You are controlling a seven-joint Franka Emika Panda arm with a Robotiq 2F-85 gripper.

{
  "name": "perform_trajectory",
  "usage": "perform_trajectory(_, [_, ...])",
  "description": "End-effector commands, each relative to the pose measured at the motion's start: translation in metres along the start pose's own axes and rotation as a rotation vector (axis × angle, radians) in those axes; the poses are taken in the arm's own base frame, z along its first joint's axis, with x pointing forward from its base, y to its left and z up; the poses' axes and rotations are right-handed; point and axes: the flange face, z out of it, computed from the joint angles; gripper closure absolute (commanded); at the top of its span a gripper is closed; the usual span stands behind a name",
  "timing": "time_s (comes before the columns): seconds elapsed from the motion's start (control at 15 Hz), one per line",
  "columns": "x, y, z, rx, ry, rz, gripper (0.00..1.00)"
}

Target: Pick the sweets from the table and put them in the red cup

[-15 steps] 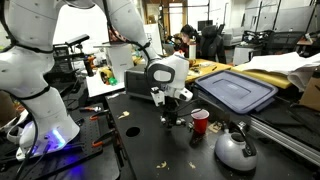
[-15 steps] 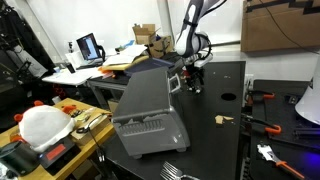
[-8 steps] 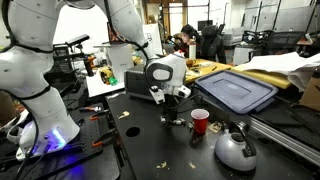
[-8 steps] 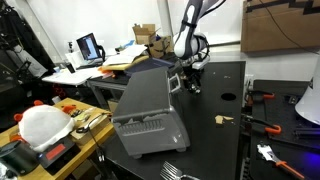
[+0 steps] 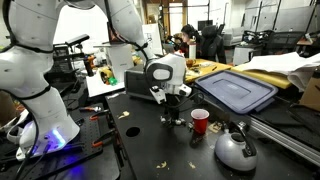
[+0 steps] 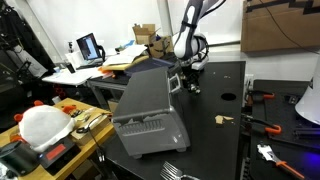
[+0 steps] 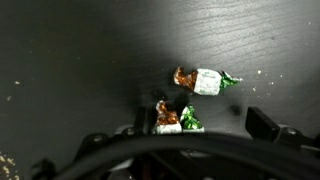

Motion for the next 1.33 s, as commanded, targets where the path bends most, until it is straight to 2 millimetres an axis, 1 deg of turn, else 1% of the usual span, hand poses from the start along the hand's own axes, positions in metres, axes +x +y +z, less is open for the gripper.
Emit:
perform_trajectory(0.0, [0.005,0.002,0.001,-0.009,0.031,-0.020,0.00])
perform_trajectory(0.27, [0.009,0.004,0.006,-0.016,0.045,-0.017,0.00])
perform_trajectory(0.33, [0.010,0.005,0.006,-0.014,0.049,-0.013,0.25])
perform_trajectory(0.4, [0.011,0.006,0.007,-0.016,0.051,-0.013,0.28])
perform_trajectory(0.47, [0.011,0.007,0.006,-0.015,0.055,-0.010,0.34])
perform_trajectory(0.87, [0.008,0.008,-0.002,-0.012,0.069,0.002,0.80])
perform_trajectory(1.0, [0.006,0.010,-0.005,-0.010,0.073,0.006,0.93])
perform_trajectory(1.07, [0.004,0.011,-0.006,-0.008,0.076,0.009,0.99])
perform_trajectory(1.13, [0.002,0.012,-0.006,-0.007,0.077,0.011,1.00])
perform_trajectory(1.2, [0.000,0.013,-0.008,-0.004,0.078,0.014,1.00])
perform_trajectory(1.27, [-0.002,0.015,-0.010,-0.002,0.082,0.018,0.97])
